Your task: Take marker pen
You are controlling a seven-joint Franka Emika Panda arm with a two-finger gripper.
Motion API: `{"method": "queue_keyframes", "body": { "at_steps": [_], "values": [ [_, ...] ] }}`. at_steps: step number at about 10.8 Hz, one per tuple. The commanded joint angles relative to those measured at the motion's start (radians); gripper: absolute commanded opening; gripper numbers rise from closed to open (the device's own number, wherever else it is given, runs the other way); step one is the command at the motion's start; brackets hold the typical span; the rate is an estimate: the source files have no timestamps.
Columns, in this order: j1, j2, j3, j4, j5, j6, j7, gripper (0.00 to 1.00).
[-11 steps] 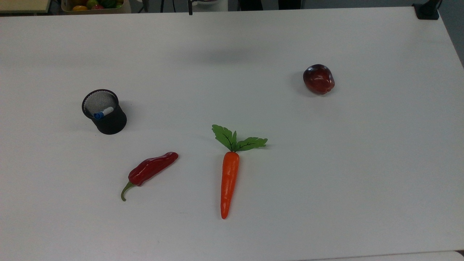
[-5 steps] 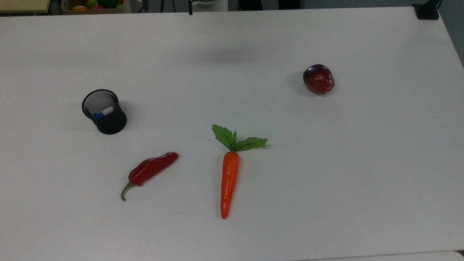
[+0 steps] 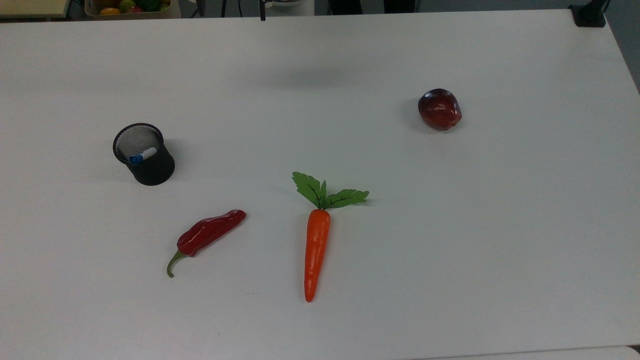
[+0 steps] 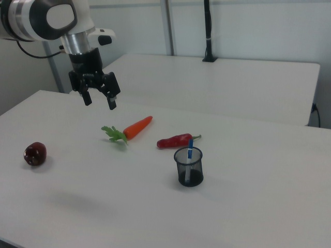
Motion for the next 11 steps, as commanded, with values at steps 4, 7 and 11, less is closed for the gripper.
{"method": "queue_keyframes", "body": {
  "at_steps": [4, 7, 11],
  "values": [
    [-0.031, 0.008, -0.016, -0.012, 0.014, 0.088, -0.019, 1.00],
    [-0.098, 0.027, -0.016, -0.012, 0.011, 0.113, -0.041, 1.00],
    [-0.204, 0.108, -0.016, -0.017, 0.011, 0.223, -0.125, 1.00]
  ]
}}
